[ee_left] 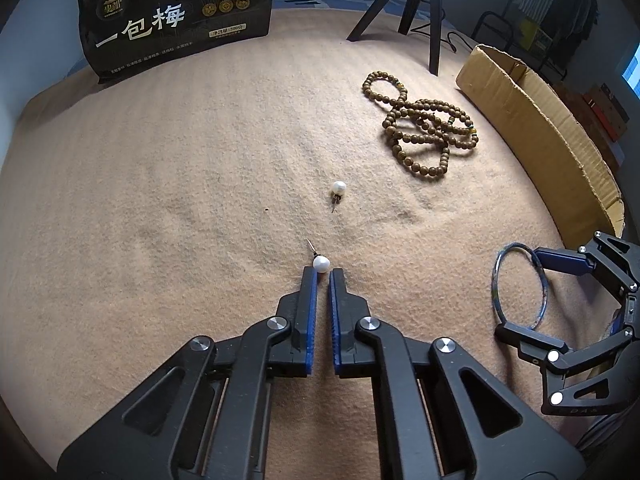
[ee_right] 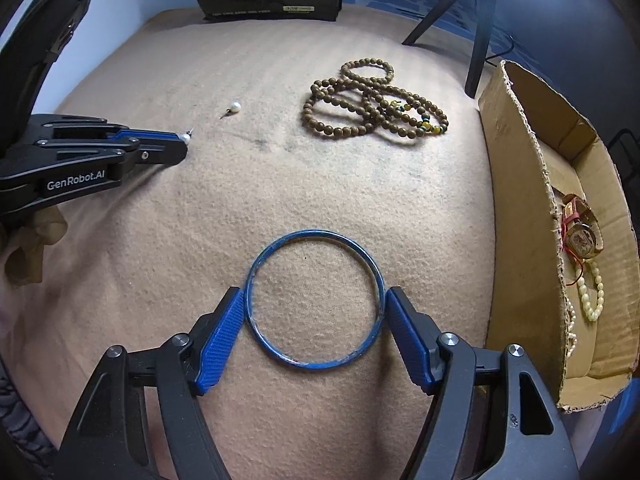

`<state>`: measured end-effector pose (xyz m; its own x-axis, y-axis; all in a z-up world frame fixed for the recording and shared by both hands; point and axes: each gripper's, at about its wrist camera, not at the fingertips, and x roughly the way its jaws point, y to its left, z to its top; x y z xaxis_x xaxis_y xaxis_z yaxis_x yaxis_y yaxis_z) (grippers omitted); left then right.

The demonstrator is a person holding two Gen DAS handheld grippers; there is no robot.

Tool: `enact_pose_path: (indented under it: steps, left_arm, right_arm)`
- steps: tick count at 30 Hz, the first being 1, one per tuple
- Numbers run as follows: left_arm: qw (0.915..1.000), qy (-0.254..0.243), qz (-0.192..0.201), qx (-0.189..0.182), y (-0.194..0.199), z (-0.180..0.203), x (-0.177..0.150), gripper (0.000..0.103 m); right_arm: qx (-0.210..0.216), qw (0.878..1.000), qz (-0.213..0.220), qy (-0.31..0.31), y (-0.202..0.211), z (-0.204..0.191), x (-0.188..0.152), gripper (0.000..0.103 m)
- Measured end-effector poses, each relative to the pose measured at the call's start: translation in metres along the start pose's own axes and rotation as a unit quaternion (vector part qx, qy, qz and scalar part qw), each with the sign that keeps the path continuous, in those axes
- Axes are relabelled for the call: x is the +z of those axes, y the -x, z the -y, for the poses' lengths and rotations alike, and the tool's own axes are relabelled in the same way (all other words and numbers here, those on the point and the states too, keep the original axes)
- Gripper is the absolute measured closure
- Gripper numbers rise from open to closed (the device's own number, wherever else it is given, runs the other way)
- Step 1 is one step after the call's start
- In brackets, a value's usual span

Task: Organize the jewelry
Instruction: 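Close left gripper on a pearl stud earring while right gripper closes around the blue bangle, then carry the earring in left gripper while right gripper carries the blue bangle over the box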

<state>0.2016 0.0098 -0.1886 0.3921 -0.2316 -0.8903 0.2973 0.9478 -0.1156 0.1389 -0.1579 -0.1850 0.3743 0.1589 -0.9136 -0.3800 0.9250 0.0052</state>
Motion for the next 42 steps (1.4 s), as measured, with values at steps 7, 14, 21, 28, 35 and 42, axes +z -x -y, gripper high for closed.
enact_pose_path:
  steps: [7, 14, 21, 28, 35, 42]
  left_arm:
    - [1.0000, -0.004, 0.003, 0.002, 0.001, 0.000, 0.000, 0.100]
    - [0.9999, 0.010, -0.003, 0.009, 0.000, -0.001, 0.003, 0.089]
    - [0.9999, 0.006, 0.004, 0.016, -0.004, 0.000, 0.006, 0.082]
    - [0.9998, 0.011, 0.008, 0.011, -0.002, -0.003, 0.004, 0.096]
    - [0.9997, 0.009, 0.022, 0.011, 0.017, 0.000, 0.003, 0.096]
    - [0.9978, 0.010, 0.066, -0.006, 0.052, 0.016, 0.015, 0.096]
  right_arm:
    - [0.000, 1.000, 0.007, 0.001, 0.005, -0.001, -0.003, 0.032]
    - [0.009, 1.000, 0.003, 0.009, 0.004, -0.008, -0.004, 0.032]
    - [0.012, 1.000, 0.003, 0.010, 0.004, -0.009, -0.005, 0.032]
    - [0.005, 1.000, 0.008, 0.016, 0.007, -0.009, -0.003, 0.032]
    - [0.011, 0.999, 0.041, 0.012, 0.032, -0.007, 0.001, 0.032]
    - [0.007, 0.997, 0.078, 0.001, 0.061, 0.005, 0.010, 0.032]
